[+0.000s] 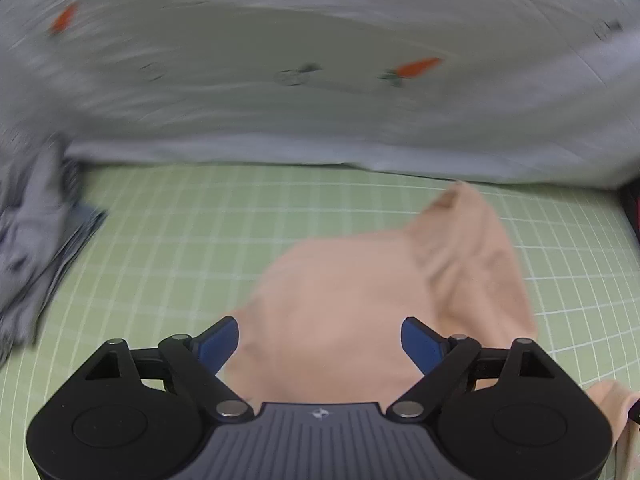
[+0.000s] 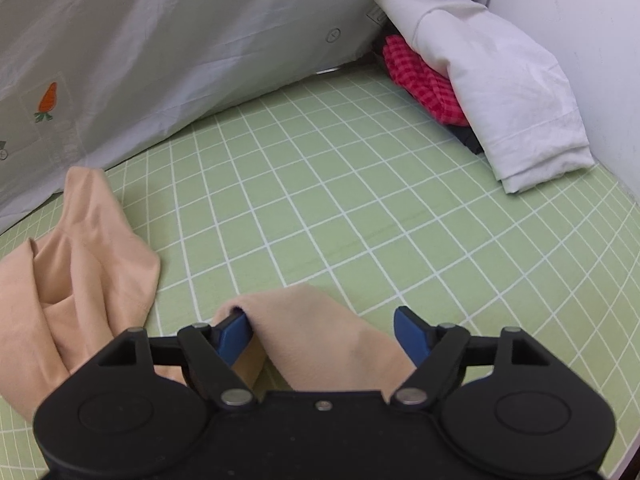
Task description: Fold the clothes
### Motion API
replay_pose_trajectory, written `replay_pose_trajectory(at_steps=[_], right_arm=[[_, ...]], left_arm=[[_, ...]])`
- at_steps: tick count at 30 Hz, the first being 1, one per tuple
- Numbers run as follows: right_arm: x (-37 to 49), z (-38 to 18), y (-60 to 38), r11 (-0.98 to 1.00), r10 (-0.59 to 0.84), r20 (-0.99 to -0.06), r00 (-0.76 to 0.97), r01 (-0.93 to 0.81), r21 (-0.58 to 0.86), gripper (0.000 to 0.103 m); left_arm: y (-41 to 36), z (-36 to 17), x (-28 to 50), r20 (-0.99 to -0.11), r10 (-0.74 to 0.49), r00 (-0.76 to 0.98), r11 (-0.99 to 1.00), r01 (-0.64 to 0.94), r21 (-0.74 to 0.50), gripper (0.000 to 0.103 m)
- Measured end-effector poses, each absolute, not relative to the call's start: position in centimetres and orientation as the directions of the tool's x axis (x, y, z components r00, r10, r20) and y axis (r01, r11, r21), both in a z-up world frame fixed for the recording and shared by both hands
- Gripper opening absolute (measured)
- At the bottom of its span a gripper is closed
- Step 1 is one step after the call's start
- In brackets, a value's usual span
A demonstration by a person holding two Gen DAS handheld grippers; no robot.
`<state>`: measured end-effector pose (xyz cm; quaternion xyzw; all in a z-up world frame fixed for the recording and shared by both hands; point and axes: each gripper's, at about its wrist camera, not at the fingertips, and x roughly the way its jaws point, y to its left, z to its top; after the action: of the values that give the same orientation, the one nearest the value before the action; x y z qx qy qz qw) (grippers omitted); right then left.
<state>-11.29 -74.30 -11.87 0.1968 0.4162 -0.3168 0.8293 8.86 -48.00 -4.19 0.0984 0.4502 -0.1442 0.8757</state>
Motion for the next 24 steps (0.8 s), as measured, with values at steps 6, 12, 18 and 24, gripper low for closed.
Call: replay_pose_trajectory(at_steps=[6,12,18,24], right_arm=[[-10.7,-13.2,-75.2,0.693,-0.355,-0.837,0.417,0.718,0.064,0.080],[-10.4,-13.8,-75.0,0.688,-0.361,-0.846,0.393,0.725,0.043,0.081],[-10.4,-13.5,-74.2,0.704,-0.373,-0.841,0.393,0.710,0.020,0.079],[-11.5,-11.4,-72.2,0.748,-0.372,-0.799,0.473,0.662,0.044,0.077]], left_arm=[[-53.1,-7.6,10.7,-0.859,-0.161,0.486,0.899,0.431,0.075,0.090],[-52.1,-9.2,11.7,-0.864,-0.107,0.491,0.914,0.391,0.110,0.051],[-45.1,-4.6,10.9,-0.834,-0.232,0.501,0.957,0.273,-0.102,0.012],[-36.7,-0.3,5.5,-0.775,-0.224,0.591,0.974,0.142,-0.173,0.005]])
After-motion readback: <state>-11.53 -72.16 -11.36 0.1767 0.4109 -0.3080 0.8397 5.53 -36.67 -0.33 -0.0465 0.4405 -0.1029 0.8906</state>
